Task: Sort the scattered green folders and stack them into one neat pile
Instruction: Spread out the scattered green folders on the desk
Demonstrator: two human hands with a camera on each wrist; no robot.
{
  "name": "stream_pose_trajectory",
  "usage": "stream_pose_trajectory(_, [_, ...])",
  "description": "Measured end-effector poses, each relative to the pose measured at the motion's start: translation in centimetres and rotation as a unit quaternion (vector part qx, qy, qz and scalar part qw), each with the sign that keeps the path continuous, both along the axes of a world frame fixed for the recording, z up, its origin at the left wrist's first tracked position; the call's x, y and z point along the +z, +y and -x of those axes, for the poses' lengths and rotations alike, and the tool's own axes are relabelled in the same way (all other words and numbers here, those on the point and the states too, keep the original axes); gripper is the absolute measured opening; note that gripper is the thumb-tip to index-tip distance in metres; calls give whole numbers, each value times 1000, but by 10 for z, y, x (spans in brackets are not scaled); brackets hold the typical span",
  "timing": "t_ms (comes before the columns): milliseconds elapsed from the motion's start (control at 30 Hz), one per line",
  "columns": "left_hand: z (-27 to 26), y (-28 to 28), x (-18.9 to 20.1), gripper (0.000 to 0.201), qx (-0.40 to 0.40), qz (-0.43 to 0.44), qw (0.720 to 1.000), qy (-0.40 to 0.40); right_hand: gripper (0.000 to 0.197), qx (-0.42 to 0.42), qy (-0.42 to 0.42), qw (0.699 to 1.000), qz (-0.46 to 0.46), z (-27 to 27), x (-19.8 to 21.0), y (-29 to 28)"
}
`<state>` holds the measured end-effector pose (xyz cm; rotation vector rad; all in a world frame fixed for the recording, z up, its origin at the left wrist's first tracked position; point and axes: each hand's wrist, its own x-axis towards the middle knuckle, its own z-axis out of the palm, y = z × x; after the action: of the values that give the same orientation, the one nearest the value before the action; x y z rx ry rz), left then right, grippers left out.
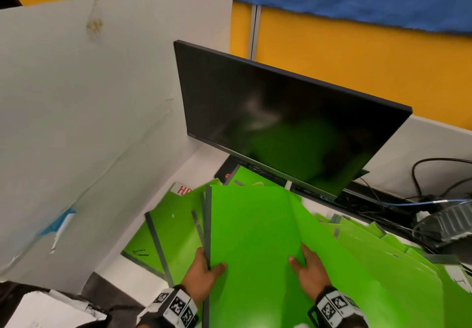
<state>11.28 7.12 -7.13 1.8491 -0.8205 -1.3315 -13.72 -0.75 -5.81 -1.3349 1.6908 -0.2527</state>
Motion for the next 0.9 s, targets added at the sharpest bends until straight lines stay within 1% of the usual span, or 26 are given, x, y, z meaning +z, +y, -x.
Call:
stream_pose_trajectory(33, [4, -1, 2, 38, -4, 3, 1000, 6, 63, 1, 18, 1000, 0, -2, -1, 0])
stream_pose_trajectory(100, [8, -5, 5, 38, 13, 6, 1000, 23, 62, -9, 37, 999, 7, -2, -3, -1])
stream_pose_trajectory(167, [10, -9, 9, 37, 55, 21, 998, 36, 62, 4, 48, 999, 13, 1, -2, -4])
stream_pose_trajectory(200, [10, -10, 11, 34, 70, 37, 996, 28, 62, 16, 44, 999, 13, 2, 0, -5])
stream_pose_trajectory(233, [12, -10, 15, 33, 65, 60, 996, 11, 63, 18, 26, 999, 6, 2, 2, -6])
stream_pose_trajectory(300, [16, -9, 21, 37, 27, 99, 995, -12, 67, -1, -27, 1000, -13, 3, 7, -8])
stream_pose_trajectory(367, [20, -7, 22, 41, -9, 100, 995, -18, 71, -29, -46, 998, -13, 7, 9, -10])
stream_pose_trajectory(500, [28, -7, 13, 47, -45, 72, 996, -9, 74, -81, -48, 996, -5, 21, 16, -13])
stream_pose_trajectory(567, [35, -7, 18, 41, -61, 65, 996, 5, 75, -102, -56, 993, -2, 30, 21, -15])
stream_pose_trajectory(600, [39, -8, 21, 35, -63, 62, 996, 27, 75, -114, -61, 992, 6, 35, 25, -16])
stream_pose_trajectory(633, [42, -9, 23, 29, -77, 54, 995, 41, 75, -127, -63, 990, 14, 42, 29, -18])
stream_pose_trajectory(667, [44, -10, 22, 28, -97, 48, 993, 42, 74, -138, -61, 988, 21, 50, 33, -20])
stream_pose_trajectory(700, [44, -11, 17, 34, -109, 41, 993, 17, 74, -145, -55, 988, 26, 59, 37, -21])
stream_pose_trajectory(767, [42, -14, 7, 51, -93, -1, 994, -53, 76, -149, -36, 988, 28, 79, 46, -23])
stream_pose_trajectory(800, [41, -16, 3, 52, -78, -26, 994, -70, 77, -149, -23, 988, 29, 90, 49, -25])
stream_pose_trajectory(833, [40, -20, 0, 48, -65, -43, 994, -78, 78, -147, -10, 989, 31, 101, 52, -27])
stream_pose_trajectory(867, [40, -24, -3, 44, -51, -60, 994, -80, 78, -144, 3, 989, 32, 110, 54, -29])
stream_pose_trajectory(900, [42, -30, -2, 45, -35, -73, 994, -72, 78, -140, 15, 990, 32, 119, 56, -31])
